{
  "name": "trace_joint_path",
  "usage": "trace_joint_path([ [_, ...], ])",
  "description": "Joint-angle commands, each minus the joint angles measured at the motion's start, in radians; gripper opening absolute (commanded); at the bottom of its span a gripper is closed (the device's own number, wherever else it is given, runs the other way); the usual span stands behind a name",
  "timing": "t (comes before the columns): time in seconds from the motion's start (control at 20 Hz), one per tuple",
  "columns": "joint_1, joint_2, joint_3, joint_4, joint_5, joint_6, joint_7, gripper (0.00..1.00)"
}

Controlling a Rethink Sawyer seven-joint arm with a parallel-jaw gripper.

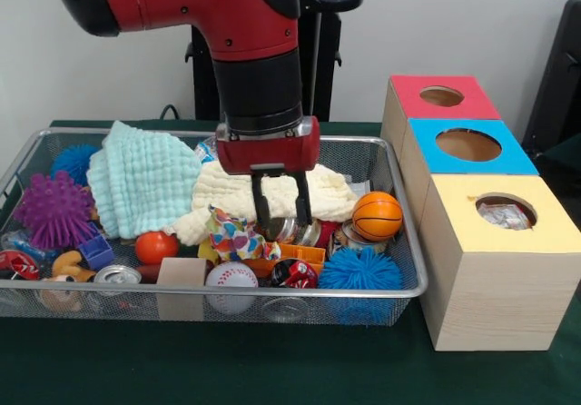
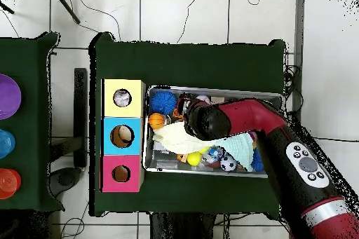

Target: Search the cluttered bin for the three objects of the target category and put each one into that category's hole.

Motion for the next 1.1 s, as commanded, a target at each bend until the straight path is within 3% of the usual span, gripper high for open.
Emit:
trace_joint_path([
  [0.05,-0.074,0.001,0.008,0.074,0.011,0.06,-0.16,1.0],
  [0.4,-0.115,0.032,0.041,0.082,0.04,0.073,-0.179,1.0],
  [0.7,-0.061,0.052,0.006,0.062,-0.008,0.012,-0.117,1.0],
  [1.1,0.018,0.023,-0.05,0.095,-0.024,-0.051,0.0,1.0],
])
